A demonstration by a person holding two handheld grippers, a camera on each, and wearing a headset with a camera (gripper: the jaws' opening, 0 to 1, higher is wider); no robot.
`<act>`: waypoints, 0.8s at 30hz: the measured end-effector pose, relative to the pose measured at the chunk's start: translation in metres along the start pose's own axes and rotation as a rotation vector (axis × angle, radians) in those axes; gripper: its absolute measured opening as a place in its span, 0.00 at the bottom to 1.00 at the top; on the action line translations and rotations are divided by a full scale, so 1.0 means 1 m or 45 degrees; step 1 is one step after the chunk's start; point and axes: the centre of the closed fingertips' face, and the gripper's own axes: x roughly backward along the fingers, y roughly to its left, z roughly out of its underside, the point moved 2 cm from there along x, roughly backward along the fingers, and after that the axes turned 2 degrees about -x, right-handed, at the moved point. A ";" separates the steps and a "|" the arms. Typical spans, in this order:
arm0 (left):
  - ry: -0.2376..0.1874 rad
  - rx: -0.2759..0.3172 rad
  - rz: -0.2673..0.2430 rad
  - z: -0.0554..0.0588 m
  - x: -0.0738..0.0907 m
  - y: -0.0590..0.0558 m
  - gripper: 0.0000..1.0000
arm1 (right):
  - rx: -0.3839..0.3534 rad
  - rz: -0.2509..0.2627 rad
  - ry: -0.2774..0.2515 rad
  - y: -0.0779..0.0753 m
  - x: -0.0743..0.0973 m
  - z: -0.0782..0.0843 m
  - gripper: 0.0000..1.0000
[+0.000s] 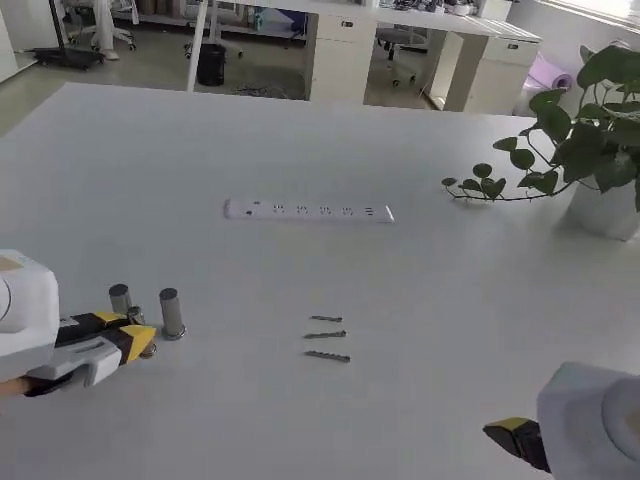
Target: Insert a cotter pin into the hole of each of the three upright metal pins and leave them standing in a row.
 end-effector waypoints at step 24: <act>0.057 -0.139 0.229 0.014 -0.008 -0.085 0.07 | -0.047 0.114 -0.067 -0.022 0.017 0.012 0.90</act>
